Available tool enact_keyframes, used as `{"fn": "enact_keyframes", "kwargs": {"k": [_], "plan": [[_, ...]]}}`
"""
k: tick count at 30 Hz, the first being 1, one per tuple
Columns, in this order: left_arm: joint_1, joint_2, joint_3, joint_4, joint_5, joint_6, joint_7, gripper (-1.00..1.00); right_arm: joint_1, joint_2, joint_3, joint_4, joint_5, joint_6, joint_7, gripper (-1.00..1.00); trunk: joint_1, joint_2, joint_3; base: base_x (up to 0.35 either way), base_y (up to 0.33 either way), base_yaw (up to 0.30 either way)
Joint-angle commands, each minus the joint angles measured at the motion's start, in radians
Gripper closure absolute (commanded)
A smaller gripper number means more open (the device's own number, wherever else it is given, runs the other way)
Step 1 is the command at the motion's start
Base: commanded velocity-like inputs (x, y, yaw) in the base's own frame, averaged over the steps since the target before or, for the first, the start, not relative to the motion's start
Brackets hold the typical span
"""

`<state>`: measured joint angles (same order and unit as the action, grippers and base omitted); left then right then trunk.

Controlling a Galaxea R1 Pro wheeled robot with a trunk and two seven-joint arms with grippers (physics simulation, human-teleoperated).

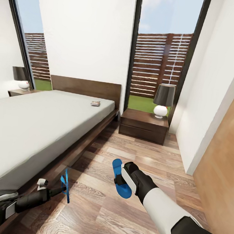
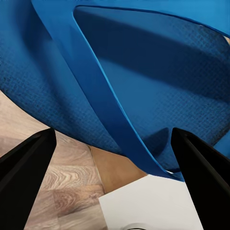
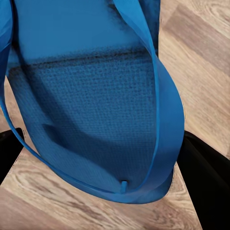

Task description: In the bedroom, move the book from the bed onto either nightstand, and place the two sandals side by side next to the bed.

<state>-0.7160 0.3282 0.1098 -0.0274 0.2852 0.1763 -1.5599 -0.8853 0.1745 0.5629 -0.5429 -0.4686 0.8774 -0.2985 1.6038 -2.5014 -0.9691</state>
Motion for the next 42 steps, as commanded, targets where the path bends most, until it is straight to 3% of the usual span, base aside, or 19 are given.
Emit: {"fn": "enact_keyframes", "kwargs": {"k": [1, 25, 42], "plan": [[0.0, 0.0, 0.008, 0.0, -0.008, 0.01, -0.003, 1.0, -0.001, 0.0, 0.004, 0.0, -0.009, 0.003, -0.009, 1.0, 0.0, 0.0, -0.001, 0.0, 0.0, 0.248], [0.0, 0.0, 0.008, 0.0, -0.008, 0.009, -0.003, 1.0, -0.001, 0.0, 0.005, 0.001, -0.005, 0.003, -0.011, 1.0, 0.0, 0.0, -0.001, 0.0, -0.045, 0.25], [0.0, -0.002, 0.008, 0.005, -0.013, 0.007, 0.006, 1.0, -0.001, 0.0, 0.003, 0.036, -0.011, -0.002, -0.008, 1.0, 0.0, 0.0, -0.001, 0.0, -0.001, 0.03]]}}
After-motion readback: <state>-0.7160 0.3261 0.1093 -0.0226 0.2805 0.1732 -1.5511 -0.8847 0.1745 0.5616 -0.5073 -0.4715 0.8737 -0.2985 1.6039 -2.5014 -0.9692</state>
